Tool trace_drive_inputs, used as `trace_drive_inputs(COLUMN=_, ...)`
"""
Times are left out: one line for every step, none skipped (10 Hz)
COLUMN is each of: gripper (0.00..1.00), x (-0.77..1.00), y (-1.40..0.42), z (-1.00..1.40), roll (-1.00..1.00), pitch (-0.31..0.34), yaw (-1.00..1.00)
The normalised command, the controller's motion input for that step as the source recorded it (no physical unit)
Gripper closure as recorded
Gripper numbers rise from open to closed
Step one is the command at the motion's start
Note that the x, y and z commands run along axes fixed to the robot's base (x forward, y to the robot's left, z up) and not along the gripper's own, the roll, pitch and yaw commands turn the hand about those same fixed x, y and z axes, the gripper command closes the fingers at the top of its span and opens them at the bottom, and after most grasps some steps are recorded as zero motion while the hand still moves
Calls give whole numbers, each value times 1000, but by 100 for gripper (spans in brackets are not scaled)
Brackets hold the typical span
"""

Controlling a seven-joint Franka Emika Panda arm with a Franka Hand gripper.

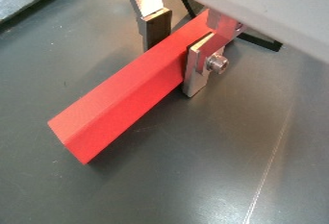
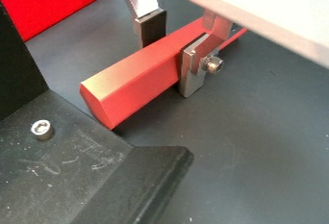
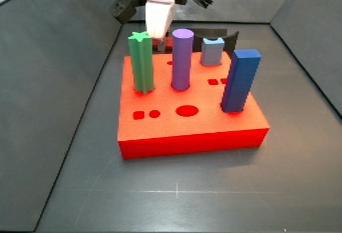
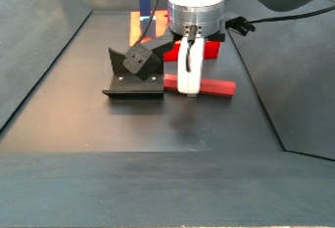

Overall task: Pick up the hexagon object. Move up. Place the hexagon object on the fixture. Regrasp the hexagon object. Move to above the board. Insert the hexagon object.
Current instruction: Pick up the hexagon object.

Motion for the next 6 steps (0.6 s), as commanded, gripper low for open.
trace_drive_inputs(gripper=100, x=0, y=0, z=0, roll=0, pitch=0, yaw=0)
trace_drive_inputs(gripper=100, x=0, y=0, z=0, roll=0, pitch=0, yaw=0)
trace_drive_inputs(gripper=100, x=0, y=0, z=0, roll=0, pitch=0, yaw=0)
trace_drive_inputs(gripper=100, x=0, y=0, z=0, roll=0, pitch=0, yaw=0)
trace_drive_inputs(gripper=100, x=0, y=0, z=0, roll=0, pitch=0, yaw=0)
trace_drive_inputs(gripper=100, x=0, y=0, z=0, roll=0, pitch=0, yaw=0)
